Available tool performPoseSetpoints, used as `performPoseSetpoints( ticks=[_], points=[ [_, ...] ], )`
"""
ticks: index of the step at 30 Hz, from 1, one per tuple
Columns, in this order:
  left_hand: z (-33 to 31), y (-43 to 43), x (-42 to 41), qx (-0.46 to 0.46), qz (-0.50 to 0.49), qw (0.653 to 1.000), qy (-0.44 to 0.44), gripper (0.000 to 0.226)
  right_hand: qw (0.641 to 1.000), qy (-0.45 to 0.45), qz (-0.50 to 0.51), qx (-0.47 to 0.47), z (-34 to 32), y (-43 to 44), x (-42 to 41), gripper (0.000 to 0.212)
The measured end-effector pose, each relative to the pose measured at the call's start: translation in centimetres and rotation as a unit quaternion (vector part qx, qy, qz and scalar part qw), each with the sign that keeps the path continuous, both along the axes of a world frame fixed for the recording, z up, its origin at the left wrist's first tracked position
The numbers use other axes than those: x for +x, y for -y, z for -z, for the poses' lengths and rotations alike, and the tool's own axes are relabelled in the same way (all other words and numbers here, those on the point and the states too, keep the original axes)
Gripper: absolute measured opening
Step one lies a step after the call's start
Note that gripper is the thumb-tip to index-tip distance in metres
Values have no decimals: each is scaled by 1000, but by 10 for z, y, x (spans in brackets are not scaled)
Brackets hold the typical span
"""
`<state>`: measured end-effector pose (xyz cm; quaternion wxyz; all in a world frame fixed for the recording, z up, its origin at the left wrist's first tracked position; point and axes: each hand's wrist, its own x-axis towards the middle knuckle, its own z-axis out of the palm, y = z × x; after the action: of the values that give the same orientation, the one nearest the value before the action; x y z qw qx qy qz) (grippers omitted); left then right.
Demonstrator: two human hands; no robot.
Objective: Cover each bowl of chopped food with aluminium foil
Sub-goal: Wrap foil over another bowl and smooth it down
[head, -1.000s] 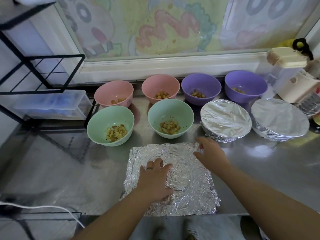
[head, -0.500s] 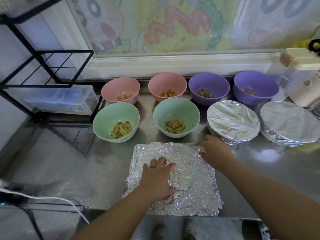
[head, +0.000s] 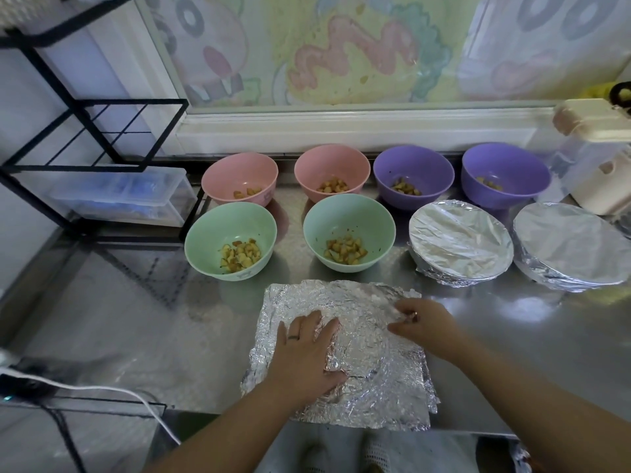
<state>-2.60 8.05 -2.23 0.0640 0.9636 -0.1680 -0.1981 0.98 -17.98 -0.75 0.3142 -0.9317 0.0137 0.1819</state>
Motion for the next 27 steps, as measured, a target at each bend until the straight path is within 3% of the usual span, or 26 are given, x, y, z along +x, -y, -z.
performPoseSetpoints(
  ticks=[4,6,10,14,17,20,22,23,25,27],
  points=[
    [-1,-3,-5,6,-4,1000,16,90,997,68,-46,0,-13,-14,-9,19],
    [-4,-7,-2,-48,-11,994,98,82,996,68,-54,10,-22,-18,-9,5],
    [-18,-22,12,-163,-34,952,258,71,992,50,-26,113,-46,-14,1,30],
    [-39,-33,20,-210,-118,917,317,78,981,13,-66,184,-86,-7,9,42],
    [-58,-39,24,-311,-262,875,263,86,968,31,-55,241,-123,-8,13,35],
    [-76,-42,46,-453,-337,815,129,107,949,43,19,312,-148,-8,26,24],
    [-89,-44,65,-443,-345,827,24,113,944,65,50,320,-156,-6,44,20],
    [-96,-44,75,-441,-343,829,-12,105,947,90,58,303,-156,-3,56,15],
    [-106,-43,92,-458,-350,817,-23,67,953,146,87,250,-154,3,81,4],
    [-113,-38,108,-475,-363,801,-5,34,949,211,133,193,-148,5,101,24]
  ],
)
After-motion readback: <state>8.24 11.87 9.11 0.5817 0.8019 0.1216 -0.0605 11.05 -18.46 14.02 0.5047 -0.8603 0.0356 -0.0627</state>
